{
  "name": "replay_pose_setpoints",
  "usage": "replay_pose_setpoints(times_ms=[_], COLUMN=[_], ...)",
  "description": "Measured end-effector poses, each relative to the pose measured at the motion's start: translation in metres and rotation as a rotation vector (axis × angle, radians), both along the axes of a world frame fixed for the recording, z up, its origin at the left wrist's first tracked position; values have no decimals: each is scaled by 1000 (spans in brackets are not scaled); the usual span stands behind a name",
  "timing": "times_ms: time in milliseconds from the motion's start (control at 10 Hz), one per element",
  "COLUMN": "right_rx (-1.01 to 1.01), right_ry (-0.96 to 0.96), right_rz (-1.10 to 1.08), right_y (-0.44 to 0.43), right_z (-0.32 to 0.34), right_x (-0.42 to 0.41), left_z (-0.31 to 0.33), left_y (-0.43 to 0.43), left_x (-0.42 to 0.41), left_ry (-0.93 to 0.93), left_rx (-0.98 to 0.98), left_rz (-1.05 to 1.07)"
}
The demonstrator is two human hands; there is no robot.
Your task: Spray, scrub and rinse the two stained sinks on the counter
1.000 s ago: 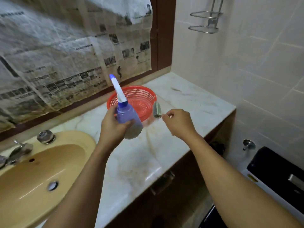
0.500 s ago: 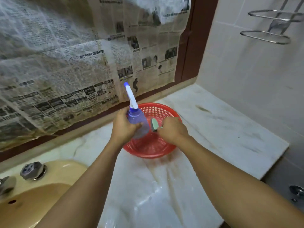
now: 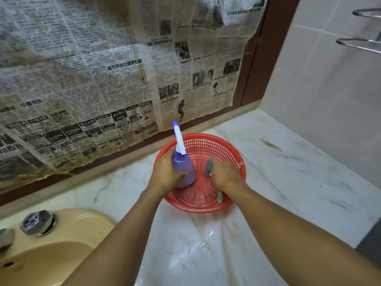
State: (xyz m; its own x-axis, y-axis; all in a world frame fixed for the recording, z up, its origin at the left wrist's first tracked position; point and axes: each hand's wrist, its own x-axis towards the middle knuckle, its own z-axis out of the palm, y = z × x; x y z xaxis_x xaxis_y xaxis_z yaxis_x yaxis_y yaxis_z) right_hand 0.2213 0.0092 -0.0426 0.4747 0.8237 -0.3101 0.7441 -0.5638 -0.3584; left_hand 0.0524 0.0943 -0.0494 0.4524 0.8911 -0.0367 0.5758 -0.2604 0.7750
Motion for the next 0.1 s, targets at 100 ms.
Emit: replay_pose_setpoints(times_ms=[100], right_rx=[66], right_ry=[-50], right_rz=[16], right_y=[-15], right_z=[10], right_x=[1], left_z=[4], left_y=[-5], left_x=[-13], left_ry=[54], left_rx=[47], left_rz=[8])
